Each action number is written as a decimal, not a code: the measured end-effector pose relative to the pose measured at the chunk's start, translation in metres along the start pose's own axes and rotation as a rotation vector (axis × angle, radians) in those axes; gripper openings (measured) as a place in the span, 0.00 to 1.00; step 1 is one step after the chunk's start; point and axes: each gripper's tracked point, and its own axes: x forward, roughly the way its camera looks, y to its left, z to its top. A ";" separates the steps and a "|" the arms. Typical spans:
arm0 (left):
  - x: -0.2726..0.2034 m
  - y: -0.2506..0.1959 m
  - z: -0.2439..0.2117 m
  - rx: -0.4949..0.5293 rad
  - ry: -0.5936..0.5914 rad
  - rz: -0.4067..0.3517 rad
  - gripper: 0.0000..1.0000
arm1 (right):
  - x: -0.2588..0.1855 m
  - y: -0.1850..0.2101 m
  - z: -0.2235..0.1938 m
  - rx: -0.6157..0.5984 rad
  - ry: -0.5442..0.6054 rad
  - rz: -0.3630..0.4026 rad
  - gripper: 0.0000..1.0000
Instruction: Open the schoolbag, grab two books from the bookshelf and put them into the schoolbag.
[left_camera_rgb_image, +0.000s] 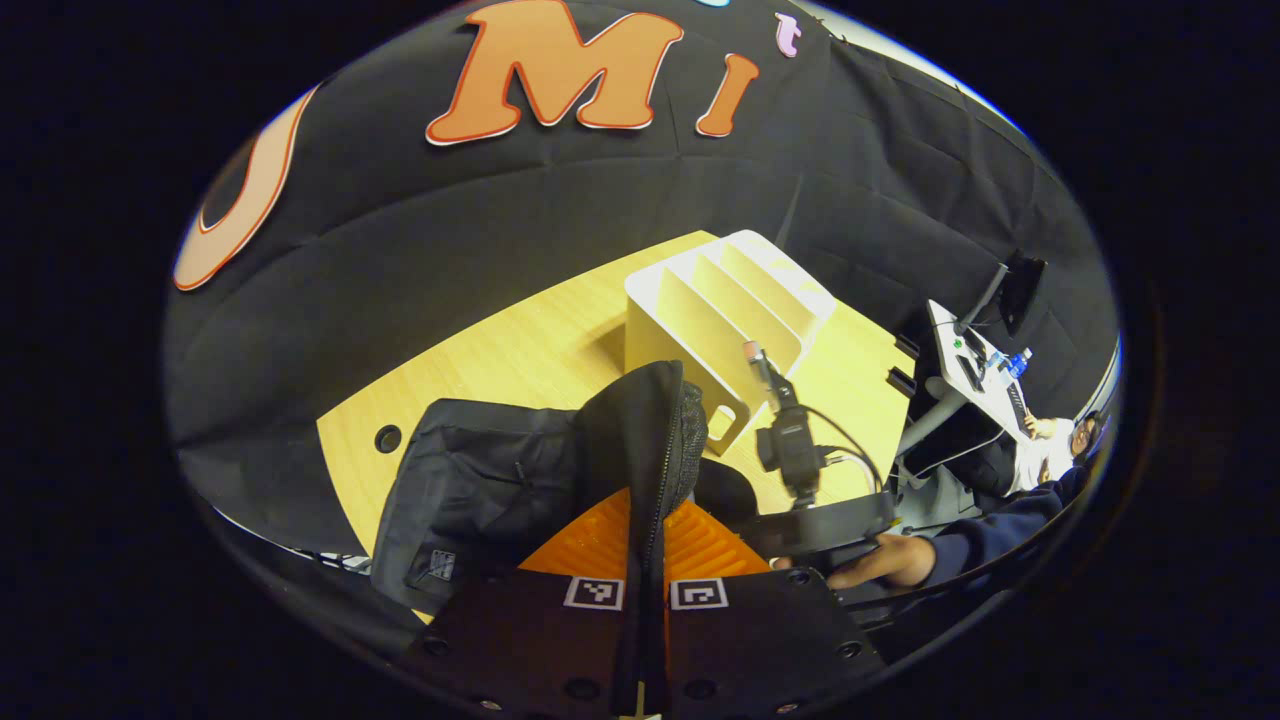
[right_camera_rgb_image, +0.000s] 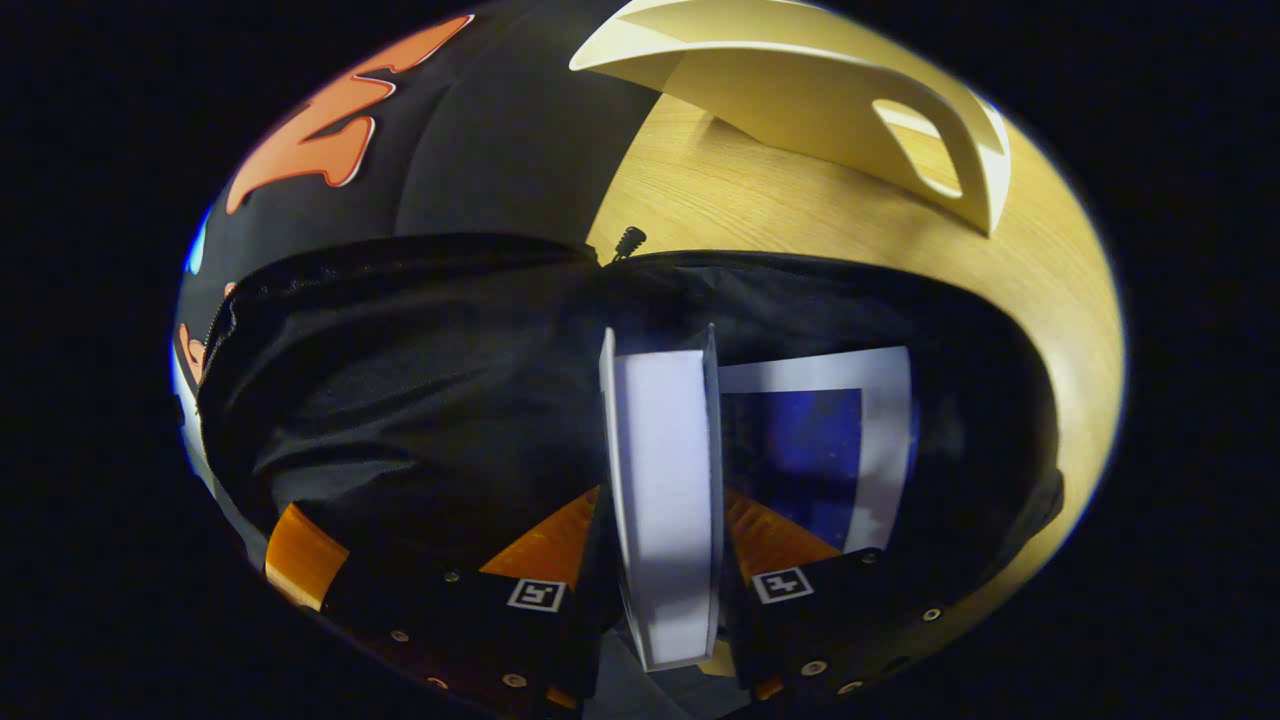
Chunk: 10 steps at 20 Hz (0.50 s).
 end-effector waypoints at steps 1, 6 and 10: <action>0.000 0.003 -0.001 -0.005 -0.002 0.010 0.03 | -0.006 -0.007 -0.001 -0.042 0.012 -0.033 0.39; 0.008 0.004 -0.006 0.024 0.009 0.041 0.03 | -0.056 -0.021 0.010 -0.161 0.064 -0.082 0.76; 0.017 -0.003 -0.012 0.045 0.023 0.058 0.03 | -0.112 -0.029 0.044 -0.249 0.005 -0.118 0.77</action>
